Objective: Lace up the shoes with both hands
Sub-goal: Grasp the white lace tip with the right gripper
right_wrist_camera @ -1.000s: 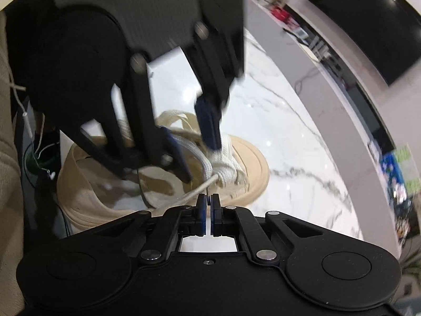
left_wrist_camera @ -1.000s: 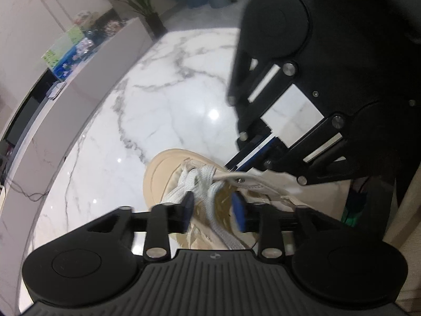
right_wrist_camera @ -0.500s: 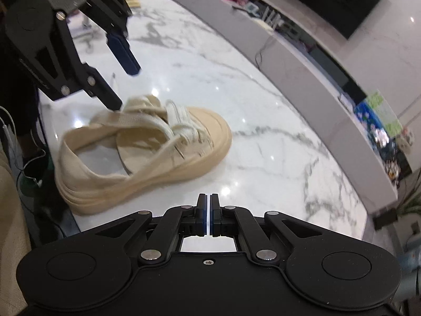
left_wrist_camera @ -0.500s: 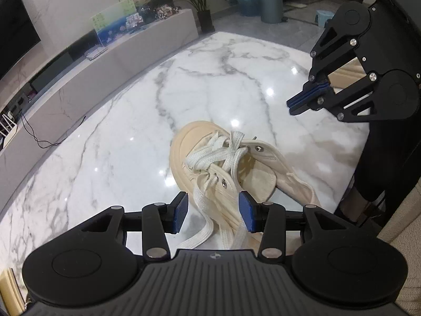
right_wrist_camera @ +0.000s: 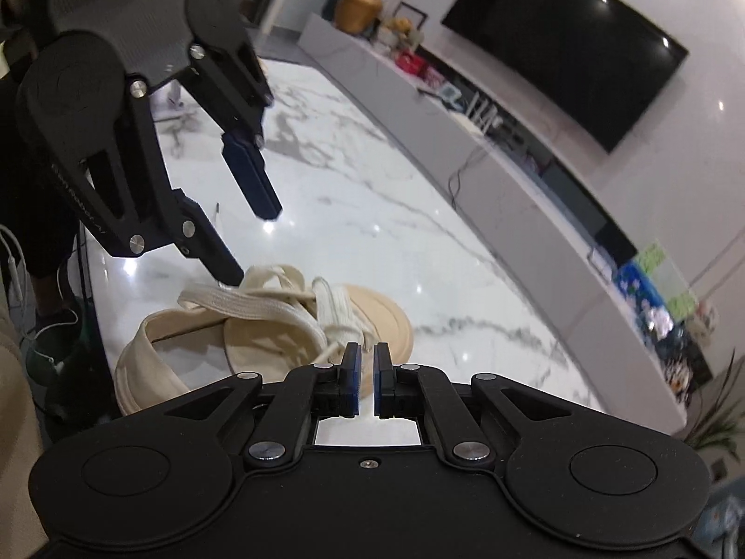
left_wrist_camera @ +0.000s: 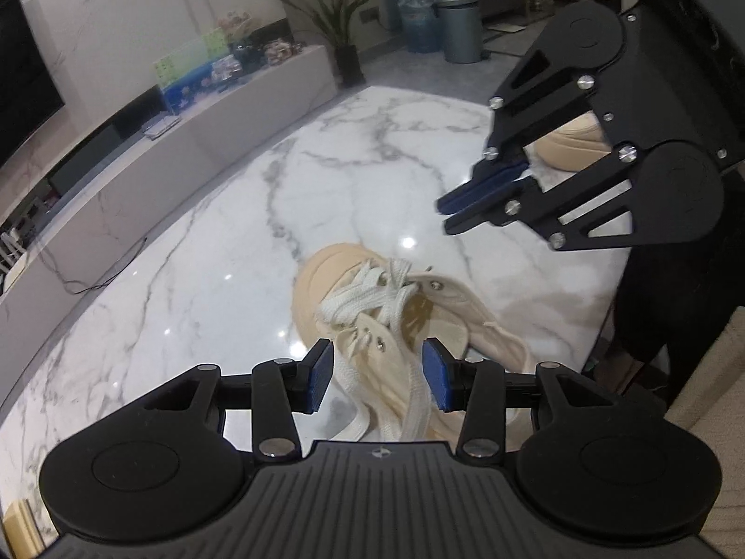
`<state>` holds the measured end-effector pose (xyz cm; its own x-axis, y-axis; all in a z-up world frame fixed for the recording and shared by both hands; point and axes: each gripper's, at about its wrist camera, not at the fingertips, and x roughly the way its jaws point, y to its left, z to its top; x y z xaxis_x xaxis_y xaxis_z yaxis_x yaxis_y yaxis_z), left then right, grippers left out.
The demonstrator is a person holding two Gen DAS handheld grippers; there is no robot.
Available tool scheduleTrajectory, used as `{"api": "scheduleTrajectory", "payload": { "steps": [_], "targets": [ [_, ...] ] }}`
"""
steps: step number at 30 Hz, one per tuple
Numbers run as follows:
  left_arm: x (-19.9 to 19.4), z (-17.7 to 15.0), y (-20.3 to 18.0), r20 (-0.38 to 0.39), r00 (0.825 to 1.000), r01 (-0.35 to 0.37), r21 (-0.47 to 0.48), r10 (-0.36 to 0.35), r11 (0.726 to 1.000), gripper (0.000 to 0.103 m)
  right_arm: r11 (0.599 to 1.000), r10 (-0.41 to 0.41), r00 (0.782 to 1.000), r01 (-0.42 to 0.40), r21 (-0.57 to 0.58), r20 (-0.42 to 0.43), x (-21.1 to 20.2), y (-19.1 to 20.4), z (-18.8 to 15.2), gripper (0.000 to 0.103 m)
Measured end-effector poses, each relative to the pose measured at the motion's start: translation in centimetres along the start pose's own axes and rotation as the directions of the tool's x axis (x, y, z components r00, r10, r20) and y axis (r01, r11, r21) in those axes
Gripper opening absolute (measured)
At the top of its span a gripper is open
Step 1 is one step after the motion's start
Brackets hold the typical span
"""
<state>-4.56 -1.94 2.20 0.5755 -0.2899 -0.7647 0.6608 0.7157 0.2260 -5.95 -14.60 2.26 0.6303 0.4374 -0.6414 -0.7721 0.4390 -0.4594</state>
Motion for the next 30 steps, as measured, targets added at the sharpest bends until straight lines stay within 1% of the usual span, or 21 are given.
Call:
{"api": "scheduleTrajectory", "payload": {
  "steps": [3, 4, 5, 8, 10, 13, 14, 17, 23, 30],
  "targets": [
    [0.3, -0.1, -0.4, 0.017, 1.000, -0.024, 0.065, 0.023, 0.998, 0.041, 1.000, 0.017, 0.999, -0.017, 0.000, -0.032, 0.2, -0.3, 0.1, 0.003],
    [0.4, -0.1, -0.4, 0.021, 1.000, -0.024, 0.075, 0.023, 0.997, 0.041, 0.999, 0.047, 0.997, -0.046, 0.027, -0.057, 0.5, -0.6, 0.1, 0.003],
    [0.5, -0.2, -0.4, 0.024, 0.999, -0.023, 0.085, 0.022, 0.996, 0.041, 0.998, 0.060, 0.996, -0.058, 0.033, -0.066, 0.8, -0.8, 0.0, 0.003],
    [0.9, -0.4, -0.4, 0.022, 1.000, 0.007, 0.123, -0.010, 0.992, 0.041, 0.996, 0.090, 0.992, -0.088, 0.025, -0.091, 1.4, -1.0, -0.1, 0.003],
    [1.5, -0.4, -0.2, -0.013, 0.999, 0.037, 0.124, -0.035, 0.992, 0.041, 0.994, 0.106, 0.989, -0.109, -0.021, -0.107, 2.0, -0.9, -0.2, 0.003],
    [2.4, -0.6, 0.3, -0.023, 0.998, 0.064, 0.113, -0.061, 0.992, 0.041, 0.989, 0.118, 0.986, -0.127, -0.077, -0.121, 2.9, -0.6, -0.3, 0.003],
    [2.8, -0.5, 0.5, -0.031, 0.996, 0.085, 0.095, -0.082, 0.992, 0.041, 0.987, 0.121, 0.985, -0.133, -0.095, -0.125, 3.2, -0.5, -0.4, 0.003],
    [3.5, -0.2, 0.6, -0.036, 0.995, 0.092, 0.086, -0.089, 0.992, 0.041, 0.974, 0.139, 0.982, -0.160, -0.162, -0.130, 4.3, -0.2, -0.4, 0.003],
    [4.6, 0.3, 0.6, -0.048, 0.992, 0.124, 0.097, -0.120, 0.987, 0.041, 0.946, 0.146, 0.979, -0.181, -0.270, -0.144, 5.7, 0.2, -0.4, 0.004],
    [5.4, 0.2, 0.4, -0.066, 0.989, 0.135, 0.101, -0.129, 0.986, 0.041, 0.915, 0.180, 0.975, -0.213, -0.342, -0.127, 6.0, 0.5, -0.3, 0.004]
  ]
}}
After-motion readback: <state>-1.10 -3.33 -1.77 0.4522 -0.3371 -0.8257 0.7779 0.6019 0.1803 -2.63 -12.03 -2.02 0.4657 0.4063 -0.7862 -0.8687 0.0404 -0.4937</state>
